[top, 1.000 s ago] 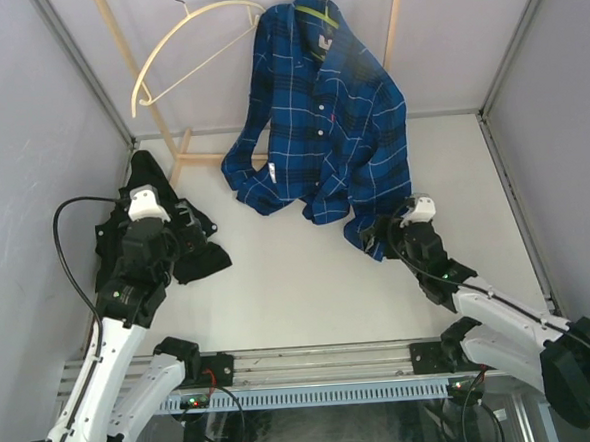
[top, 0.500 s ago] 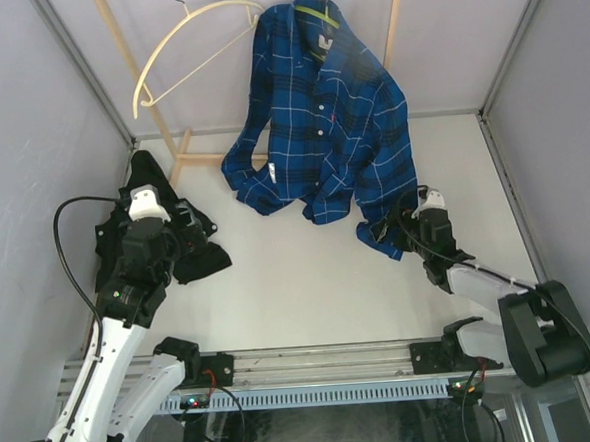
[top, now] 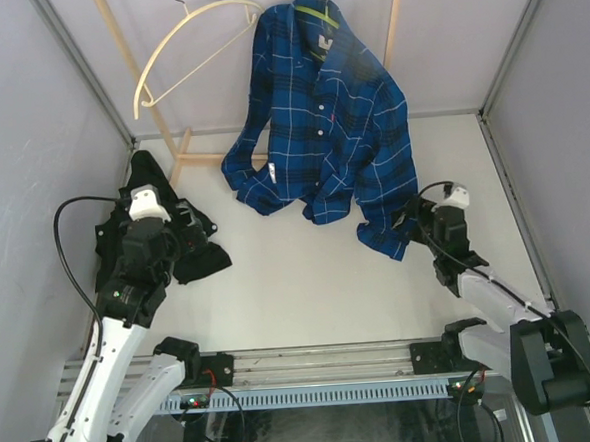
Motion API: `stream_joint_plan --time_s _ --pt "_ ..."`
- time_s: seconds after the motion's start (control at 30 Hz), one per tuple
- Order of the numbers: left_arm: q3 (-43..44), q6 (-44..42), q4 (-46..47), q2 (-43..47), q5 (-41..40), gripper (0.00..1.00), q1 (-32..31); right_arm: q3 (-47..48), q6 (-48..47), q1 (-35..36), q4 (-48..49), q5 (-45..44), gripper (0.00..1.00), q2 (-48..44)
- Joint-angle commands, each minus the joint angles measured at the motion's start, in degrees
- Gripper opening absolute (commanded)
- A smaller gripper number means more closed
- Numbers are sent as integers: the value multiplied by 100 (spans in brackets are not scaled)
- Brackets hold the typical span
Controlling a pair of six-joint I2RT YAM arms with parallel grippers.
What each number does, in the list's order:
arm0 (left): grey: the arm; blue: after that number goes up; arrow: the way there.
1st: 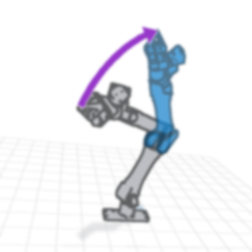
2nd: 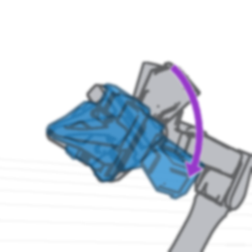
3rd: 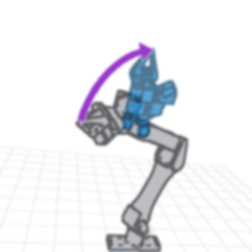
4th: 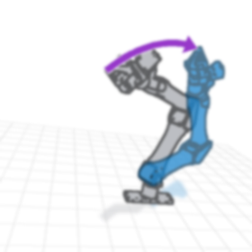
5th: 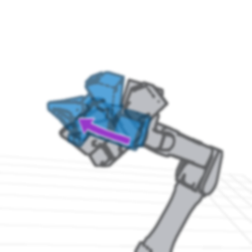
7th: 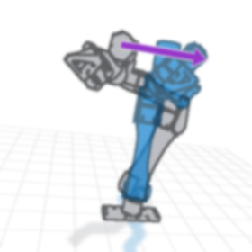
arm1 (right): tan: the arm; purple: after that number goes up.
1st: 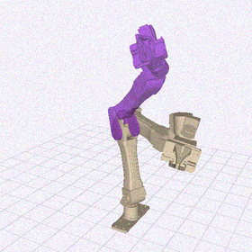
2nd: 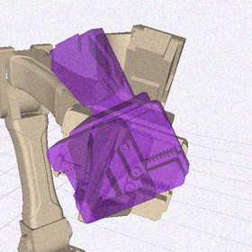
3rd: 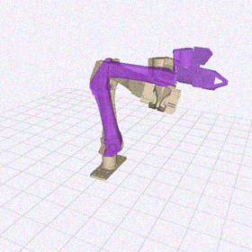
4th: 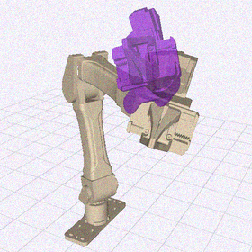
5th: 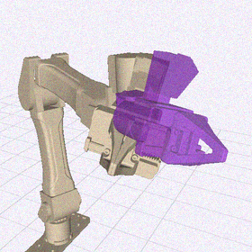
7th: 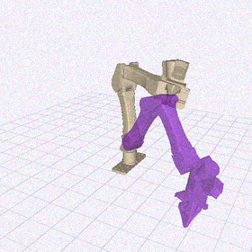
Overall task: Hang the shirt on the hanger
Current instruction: Adjust the shirt at the center of the board.
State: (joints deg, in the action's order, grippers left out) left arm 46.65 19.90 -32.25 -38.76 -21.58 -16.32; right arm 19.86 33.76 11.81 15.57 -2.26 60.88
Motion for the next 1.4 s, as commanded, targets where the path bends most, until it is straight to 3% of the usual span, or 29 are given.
stream_joint_plan --time_s 0.0,0.2,0.43,0.87,1.13,1.37 --pt "-60 -83 153 -44 136 100 38 150 150 -674 -385 -351 89 12" --pt "-109 -78 157 4 144 100 43 170 113 -1276 304 273 90 546" --pt "-91 -83 172 -29 196 100 40 462 430 -2045 1385 2337 88 1743" --pt "-104 -83 175 -12 235 100 47 919 1464 -2330 1984 2954 83 2970" --pt "-95 -92 167 -66 260 100 41 907 1815 -1838 1935 2729 70 3139" --pt "-96 -92 167 -51 234 100 49 361 1598 -974 2278 2053 42 2181"
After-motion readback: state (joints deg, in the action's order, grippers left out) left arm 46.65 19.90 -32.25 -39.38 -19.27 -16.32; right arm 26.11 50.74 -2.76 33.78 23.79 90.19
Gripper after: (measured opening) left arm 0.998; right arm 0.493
